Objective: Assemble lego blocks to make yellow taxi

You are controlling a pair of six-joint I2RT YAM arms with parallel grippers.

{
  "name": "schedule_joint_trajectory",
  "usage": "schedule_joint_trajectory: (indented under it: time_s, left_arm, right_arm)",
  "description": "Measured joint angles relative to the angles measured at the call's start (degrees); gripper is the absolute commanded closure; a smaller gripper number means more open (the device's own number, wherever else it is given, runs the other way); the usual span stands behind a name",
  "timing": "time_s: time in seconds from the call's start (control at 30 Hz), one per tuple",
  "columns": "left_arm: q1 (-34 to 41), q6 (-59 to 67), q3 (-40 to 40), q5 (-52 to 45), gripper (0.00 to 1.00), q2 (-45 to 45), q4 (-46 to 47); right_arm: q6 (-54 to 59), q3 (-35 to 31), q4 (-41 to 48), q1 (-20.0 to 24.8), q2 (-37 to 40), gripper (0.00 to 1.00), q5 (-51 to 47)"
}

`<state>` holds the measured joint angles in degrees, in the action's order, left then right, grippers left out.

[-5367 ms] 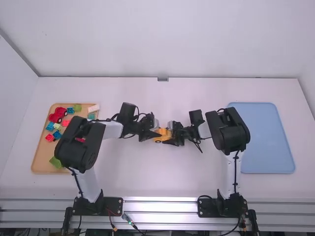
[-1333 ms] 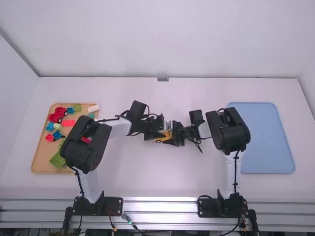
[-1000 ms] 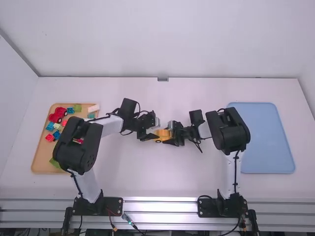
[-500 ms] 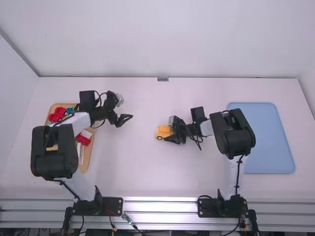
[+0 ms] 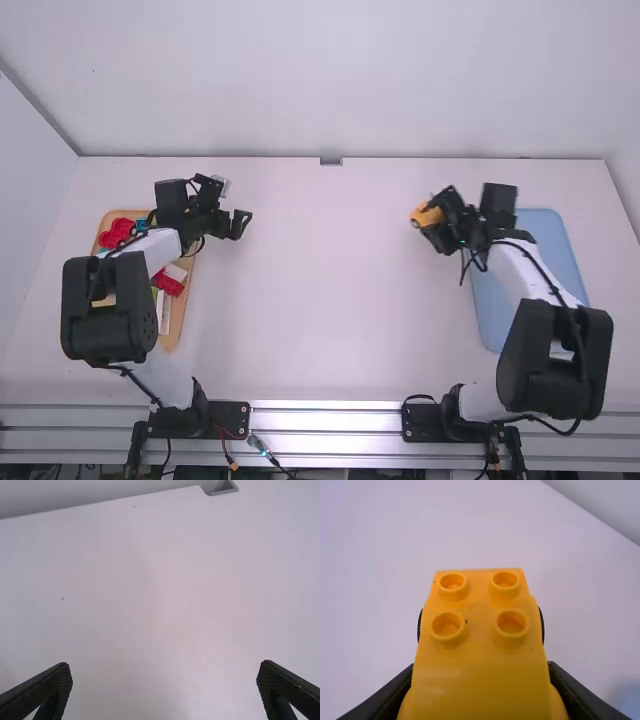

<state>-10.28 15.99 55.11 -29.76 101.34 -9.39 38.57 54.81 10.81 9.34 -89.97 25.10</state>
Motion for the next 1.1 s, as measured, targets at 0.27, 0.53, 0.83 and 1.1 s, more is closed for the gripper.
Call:
schedule_joint_trajectory:
  time_s: [0.27, 0.53, 0.83, 1.1]
  left_arm:
    - [0.0, -6.03, 0.0, 2.51, 0.01, 0.0, -2.64]
    - [0.0, -10.71, 0.0, 6.21, 0.01, 0.0, -2.8]
    - [0.0, -10.21, 0.0, 6.82, 0.01, 0.0, 0.79]
    - [0.37, -9.31, 0.0, 7.32, 0.01, -0.02, 2.27]
  right_arm:
    - [-9.27, -0.02, -1.92, 21.05, -0.63, 0.49, -4.42]
    - [-15.43, -0.02, -6.34, 24.57, -13.35, 0.42, -8.68]
    - [-19.74, -0.02, -8.09, 23.39, -16.15, 0.2, -17.38]
    - [-20.35, 2.64, 2.32, 21.35, -15.26, 0.01, -22.64]
